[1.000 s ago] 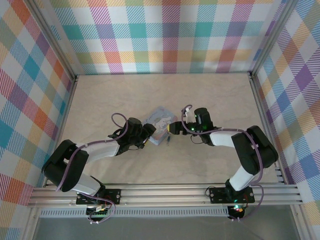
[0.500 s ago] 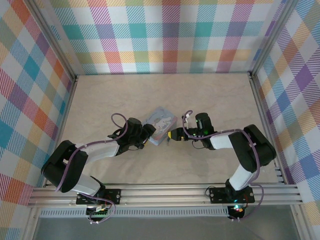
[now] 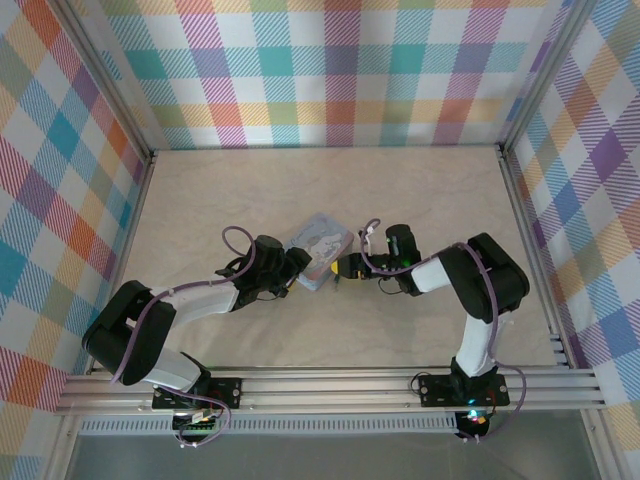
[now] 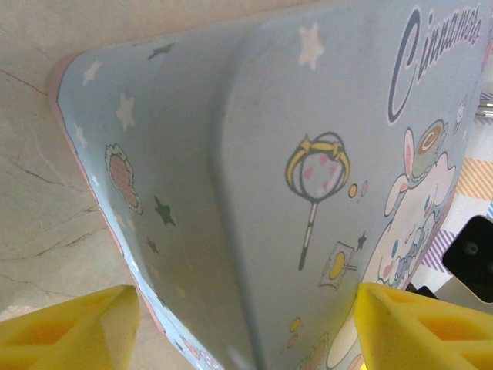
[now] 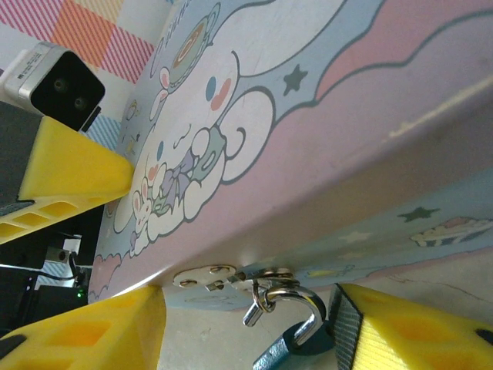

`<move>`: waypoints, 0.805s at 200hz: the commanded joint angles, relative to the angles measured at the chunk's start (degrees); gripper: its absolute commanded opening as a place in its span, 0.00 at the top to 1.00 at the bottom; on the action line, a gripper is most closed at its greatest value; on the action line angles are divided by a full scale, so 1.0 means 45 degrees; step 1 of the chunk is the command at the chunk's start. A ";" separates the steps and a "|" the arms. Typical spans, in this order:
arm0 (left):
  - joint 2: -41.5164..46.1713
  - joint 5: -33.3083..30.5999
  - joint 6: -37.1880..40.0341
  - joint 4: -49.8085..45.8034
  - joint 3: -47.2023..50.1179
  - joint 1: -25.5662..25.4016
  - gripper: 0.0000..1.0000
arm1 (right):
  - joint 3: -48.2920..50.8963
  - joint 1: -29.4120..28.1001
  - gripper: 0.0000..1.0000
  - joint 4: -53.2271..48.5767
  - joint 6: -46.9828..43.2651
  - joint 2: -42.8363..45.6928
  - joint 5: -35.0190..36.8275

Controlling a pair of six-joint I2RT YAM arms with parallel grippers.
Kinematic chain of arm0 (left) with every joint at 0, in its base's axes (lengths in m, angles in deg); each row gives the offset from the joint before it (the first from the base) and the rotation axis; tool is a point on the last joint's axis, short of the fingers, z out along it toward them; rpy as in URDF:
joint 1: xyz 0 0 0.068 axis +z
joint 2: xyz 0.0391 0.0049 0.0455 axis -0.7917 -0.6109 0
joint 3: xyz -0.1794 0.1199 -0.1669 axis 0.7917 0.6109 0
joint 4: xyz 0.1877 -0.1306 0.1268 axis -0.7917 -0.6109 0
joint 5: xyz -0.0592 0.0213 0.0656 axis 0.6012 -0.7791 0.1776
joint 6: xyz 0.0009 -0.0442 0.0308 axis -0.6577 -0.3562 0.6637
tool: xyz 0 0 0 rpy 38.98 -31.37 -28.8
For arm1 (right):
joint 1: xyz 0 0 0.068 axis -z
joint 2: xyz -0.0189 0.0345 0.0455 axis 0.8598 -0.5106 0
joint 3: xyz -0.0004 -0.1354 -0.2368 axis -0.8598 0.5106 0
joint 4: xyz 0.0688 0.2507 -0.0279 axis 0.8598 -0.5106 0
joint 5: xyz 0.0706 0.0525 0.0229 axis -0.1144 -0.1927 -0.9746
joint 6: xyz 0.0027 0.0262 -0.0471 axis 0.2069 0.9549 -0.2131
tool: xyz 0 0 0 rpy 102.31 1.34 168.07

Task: Unlock the padlock with the key

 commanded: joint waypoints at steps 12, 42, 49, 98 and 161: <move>-0.0312 -0.0044 0.0334 -0.2042 0.0081 -0.0165 0.28 | -0.0207 -0.0014 0.45 0.1102 0.0535 -0.0373 -0.0637; -0.0356 -0.0049 0.0332 -0.2054 0.0069 -0.0165 0.28 | 0.0054 -0.0017 0.50 0.1337 0.0634 -0.0295 -0.0866; -0.0370 -0.0045 0.0341 -0.2061 0.0059 -0.0165 0.28 | 0.0113 -0.0023 0.51 0.1391 0.0656 -0.0258 -0.0878; -0.0369 -0.0045 0.0337 -0.2081 0.0064 -0.0159 0.28 | 0.0410 -0.0014 0.58 0.1384 0.0540 -0.0140 -0.0930; -0.0331 -0.0081 0.0325 -0.2109 0.0093 -0.0165 0.28 | 0.0641 -0.0015 0.71 0.1214 0.0397 -0.0079 -0.0868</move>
